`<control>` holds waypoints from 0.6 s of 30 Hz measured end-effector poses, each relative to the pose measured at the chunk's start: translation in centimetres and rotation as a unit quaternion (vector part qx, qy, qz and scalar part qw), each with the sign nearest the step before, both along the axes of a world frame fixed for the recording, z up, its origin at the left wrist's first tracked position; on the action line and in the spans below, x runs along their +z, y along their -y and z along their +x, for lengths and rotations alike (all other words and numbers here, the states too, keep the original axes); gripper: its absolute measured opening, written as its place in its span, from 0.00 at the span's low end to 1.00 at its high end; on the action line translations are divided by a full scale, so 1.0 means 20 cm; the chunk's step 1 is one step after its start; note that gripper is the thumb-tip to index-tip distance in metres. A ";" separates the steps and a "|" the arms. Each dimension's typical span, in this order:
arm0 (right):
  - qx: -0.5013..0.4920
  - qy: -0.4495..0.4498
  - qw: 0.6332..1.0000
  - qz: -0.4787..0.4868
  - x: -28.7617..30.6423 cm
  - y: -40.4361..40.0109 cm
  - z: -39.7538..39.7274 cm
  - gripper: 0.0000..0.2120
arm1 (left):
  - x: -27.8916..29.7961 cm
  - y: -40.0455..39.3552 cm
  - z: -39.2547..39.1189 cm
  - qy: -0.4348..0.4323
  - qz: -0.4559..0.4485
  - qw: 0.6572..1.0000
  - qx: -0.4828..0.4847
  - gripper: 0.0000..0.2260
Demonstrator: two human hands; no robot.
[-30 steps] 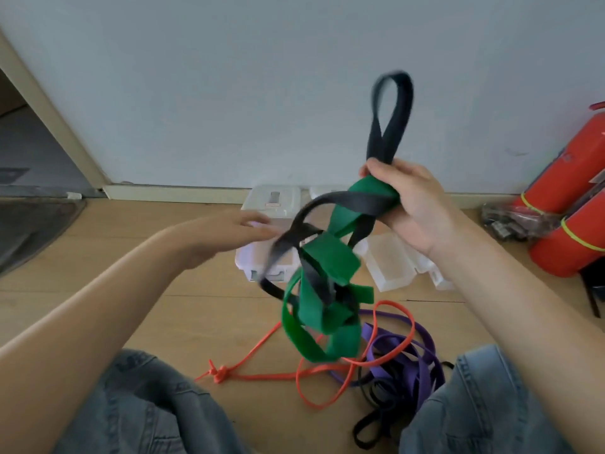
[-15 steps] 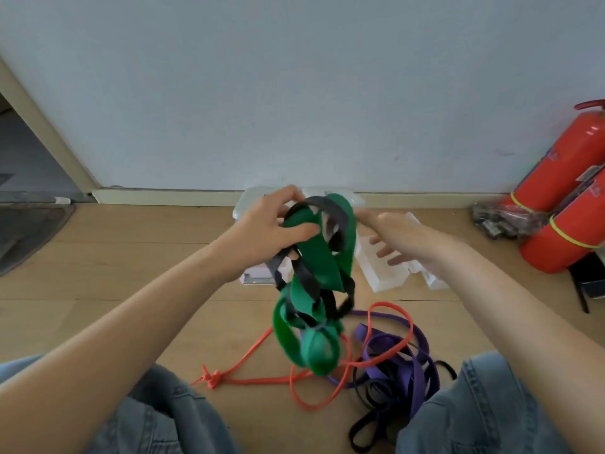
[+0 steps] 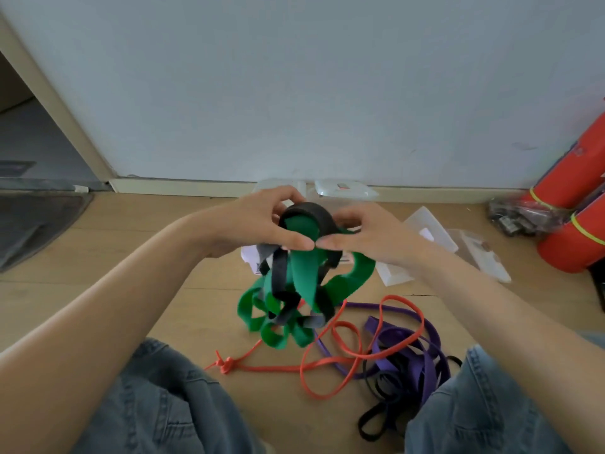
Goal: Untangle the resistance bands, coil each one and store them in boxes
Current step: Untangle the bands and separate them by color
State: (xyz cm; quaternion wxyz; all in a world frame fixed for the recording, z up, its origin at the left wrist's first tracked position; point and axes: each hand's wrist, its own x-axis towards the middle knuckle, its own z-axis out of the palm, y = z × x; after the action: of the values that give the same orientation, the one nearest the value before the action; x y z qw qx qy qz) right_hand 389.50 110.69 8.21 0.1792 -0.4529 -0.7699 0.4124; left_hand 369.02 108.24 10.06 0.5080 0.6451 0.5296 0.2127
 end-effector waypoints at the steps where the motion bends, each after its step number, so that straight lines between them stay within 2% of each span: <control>1: -0.023 0.004 0.999 0.035 0.00 -0.01 0.01 0.11 | 0.00 0.00 -0.01 0.003 -0.043 0.999 -0.017 0.16; 2: -0.041 0.020 0.996 0.076 0.00 -0.02 0.02 0.10 | 0.00 -0.01 -0.02 0.008 -0.066 0.998 -0.024 0.15; 4: -0.067 0.070 0.984 0.152 0.02 -0.03 0.06 0.10 | -0.02 -0.01 0.00 -0.013 -0.055 0.998 -0.001 0.09; 6: -0.079 0.083 0.977 0.177 0.06 -0.04 0.09 0.10 | -0.04 -0.03 0.04 -0.106 0.033 0.993 0.043 0.07; 7: -0.073 0.095 0.977 0.175 0.07 -0.04 0.10 0.10 | -0.05 -0.04 0.05 -0.164 0.104 0.979 0.067 0.08; 10: -0.019 0.167 0.984 0.055 0.13 -0.07 0.17 0.10 | -0.06 -0.06 0.08 -0.305 0.300 0.895 0.125 0.08; 12: 0.012 0.216 0.976 -0.030 0.16 -0.09 0.22 0.08 | -0.06 -0.05 0.09 -0.374 0.367 0.843 0.122 0.10; 13: 0.013 0.234 0.971 -0.041 0.16 -0.09 0.24 0.09 | -0.07 -0.05 0.09 -0.383 0.364 0.841 0.116 0.11; 14: 0.001 0.244 0.969 -0.035 0.15 -0.10 0.25 0.10 | -0.07 -0.06 0.08 -0.359 0.324 0.869 0.107 0.12; 16: -0.026 0.270 0.962 0.020 0.12 -0.10 0.25 0.11 | -0.05 -0.06 0.07 -0.234 0.150 0.959 0.057 0.11; 17: -0.029 0.296 0.954 0.045 0.10 -0.10 0.24 0.11 | -0.04 -0.05 0.06 -0.164 0.068 0.984 0.026 0.12; 18: -0.021 0.329 0.943 0.047 0.09 -0.10 0.23 0.12 | -0.03 -0.04 0.05 -0.108 0.023 0.994 -0.004 0.12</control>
State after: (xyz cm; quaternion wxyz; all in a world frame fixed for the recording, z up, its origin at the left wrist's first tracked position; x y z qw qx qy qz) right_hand 394.17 112.77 9.95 -0.0548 -0.5702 -0.7950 0.1997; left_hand 370.01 109.08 9.55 0.4335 0.6780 0.5739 0.1517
